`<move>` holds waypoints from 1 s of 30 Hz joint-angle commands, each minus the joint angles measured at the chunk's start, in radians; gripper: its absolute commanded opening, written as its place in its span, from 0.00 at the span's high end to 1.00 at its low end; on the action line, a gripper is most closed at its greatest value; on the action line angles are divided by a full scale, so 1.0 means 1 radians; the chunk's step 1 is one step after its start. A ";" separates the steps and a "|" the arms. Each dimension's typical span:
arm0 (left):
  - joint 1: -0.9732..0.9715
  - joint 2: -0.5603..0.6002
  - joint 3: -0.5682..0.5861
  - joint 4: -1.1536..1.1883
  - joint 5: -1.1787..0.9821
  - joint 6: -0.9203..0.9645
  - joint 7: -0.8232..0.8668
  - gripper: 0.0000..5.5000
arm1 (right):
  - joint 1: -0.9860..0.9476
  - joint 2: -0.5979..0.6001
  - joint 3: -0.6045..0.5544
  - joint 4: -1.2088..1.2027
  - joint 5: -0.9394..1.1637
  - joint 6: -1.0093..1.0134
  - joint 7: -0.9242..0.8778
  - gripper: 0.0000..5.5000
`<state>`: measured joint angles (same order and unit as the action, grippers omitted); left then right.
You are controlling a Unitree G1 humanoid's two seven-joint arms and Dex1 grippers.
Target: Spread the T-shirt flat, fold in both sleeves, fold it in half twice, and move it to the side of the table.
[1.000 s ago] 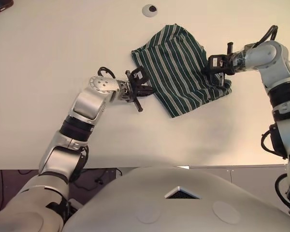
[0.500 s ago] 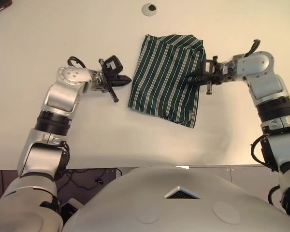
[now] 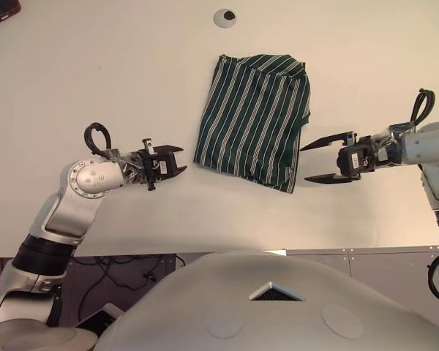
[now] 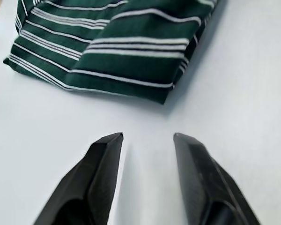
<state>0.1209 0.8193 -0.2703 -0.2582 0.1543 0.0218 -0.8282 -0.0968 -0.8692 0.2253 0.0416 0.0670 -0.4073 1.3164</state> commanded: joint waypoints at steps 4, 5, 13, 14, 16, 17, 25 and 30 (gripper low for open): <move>-0.025 -0.011 -0.048 0.038 0.050 -0.027 -0.015 0.65 | 0.020 0.003 0.060 0.050 -0.123 -0.189 -0.074 0.42; -0.038 -0.017 -0.053 0.044 0.052 -0.027 -0.016 0.65 | 0.021 0.006 0.065 0.052 -0.127 -0.199 -0.081 0.42; -0.069 -0.037 -0.118 0.073 0.083 -0.053 -0.037 0.65 | 0.027 0.053 0.133 0.067 -0.195 -0.243 -0.178 0.42; -0.075 -0.039 -0.125 0.078 0.089 -0.063 -0.037 0.65 | 0.026 0.050 0.141 0.072 -0.205 -0.251 -0.184 0.45; -0.083 -0.041 -0.138 0.089 0.106 -0.092 -0.030 0.65 | 0.021 0.041 0.154 0.090 -0.221 -0.268 -0.196 0.50; -0.088 -0.042 -0.144 0.095 0.114 -0.108 -0.028 0.65 | 0.019 0.038 0.158 0.099 -0.226 -0.271 -0.199 0.54; -0.113 -0.054 -0.182 0.146 0.165 -0.188 -0.014 0.72 | -0.007 0.039 0.185 0.161 -0.237 -0.248 -0.224 0.79; -0.095 -0.073 -0.171 0.142 0.092 -0.094 -0.055 0.86 | -0.016 0.054 0.194 0.144 -0.178 -0.138 -0.199 0.95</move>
<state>-0.0129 0.7408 -0.4248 -0.1370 0.2561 -0.1461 -0.8278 -0.1190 -0.8307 0.3996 0.1774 -0.0981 -0.6115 1.0884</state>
